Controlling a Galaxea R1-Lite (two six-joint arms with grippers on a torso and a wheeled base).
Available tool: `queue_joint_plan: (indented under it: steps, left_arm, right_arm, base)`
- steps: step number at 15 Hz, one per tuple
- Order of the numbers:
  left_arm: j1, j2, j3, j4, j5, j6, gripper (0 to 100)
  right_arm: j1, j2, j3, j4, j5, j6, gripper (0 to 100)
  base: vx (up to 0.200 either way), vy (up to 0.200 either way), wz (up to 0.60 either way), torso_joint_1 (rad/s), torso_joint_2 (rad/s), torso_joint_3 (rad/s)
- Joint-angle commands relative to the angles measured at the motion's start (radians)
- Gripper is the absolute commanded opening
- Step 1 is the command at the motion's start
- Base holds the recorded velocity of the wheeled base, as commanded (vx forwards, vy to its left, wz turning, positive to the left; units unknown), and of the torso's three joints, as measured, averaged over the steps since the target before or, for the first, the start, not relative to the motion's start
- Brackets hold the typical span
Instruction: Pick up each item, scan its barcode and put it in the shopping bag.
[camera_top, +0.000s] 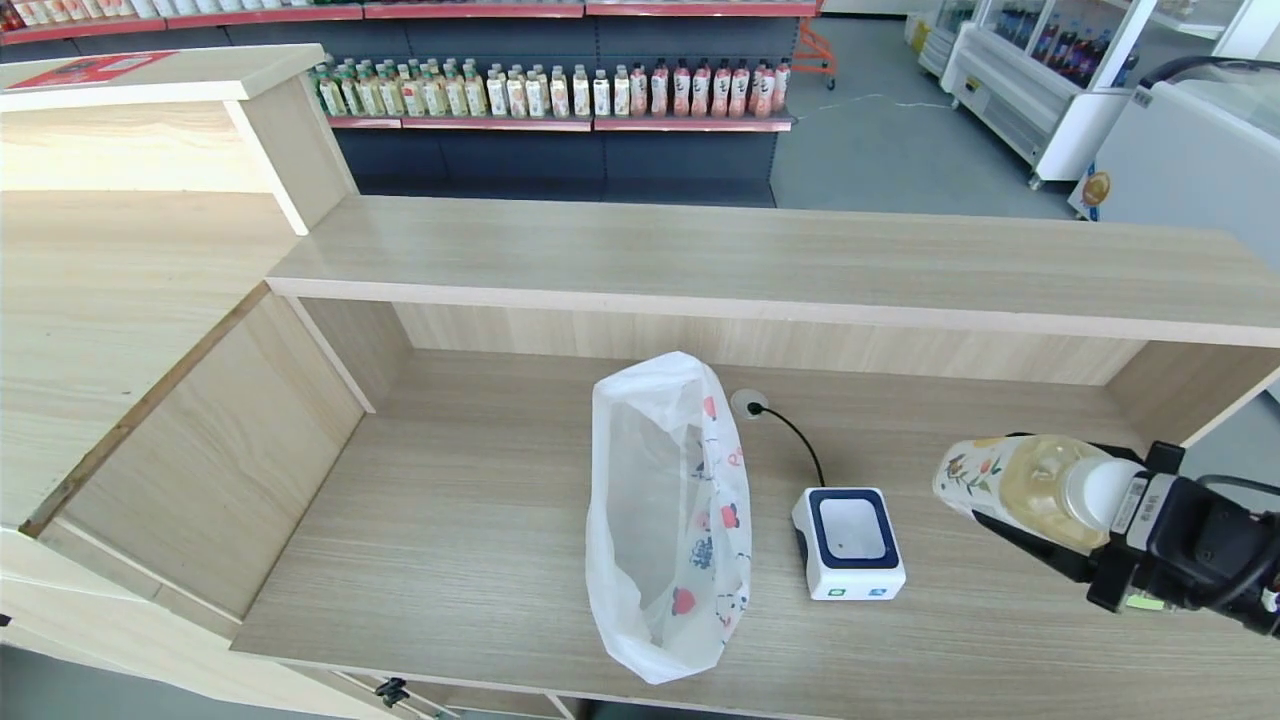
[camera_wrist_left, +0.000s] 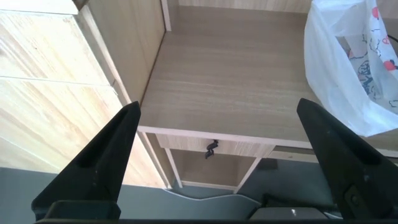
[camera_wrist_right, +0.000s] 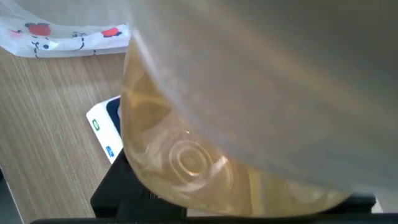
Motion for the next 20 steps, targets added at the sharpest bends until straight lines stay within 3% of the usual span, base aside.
queue_joint_plan:
  steps: [1,7,14,20]
  left_arm:
    - [0.000,0.000,0.000,0.000,0.000,0.000,100]
    - [0.000,0.000,0.000,0.000,0.000,0.000,100]
    - [0.000,0.000,0.000,0.000,0.000,0.000,100]
    - [0.000,0.000,0.000,0.000,0.000,0.000,100]
  right_arm:
    - [-0.029,0.127,-0.007,-0.033,0.037,-0.019,0]
    - [-0.030,0.288,-0.038,-0.104,0.099,-0.093,0]
    - [-0.027,0.475,-0.229,-0.096,0.205,-0.174,0]
    - [-0.027,0.554,-0.260,-0.108,0.220,-0.209,0]
  base:
    - [0.000,0.000,0.00,0.000,0.00,0.000]
    - [0.000,0.000,0.00,0.000,0.00,0.000]
    - [0.000,0.000,0.00,0.000,0.00,0.000]
    - [0.000,0.000,0.00,0.000,0.00,0.000]
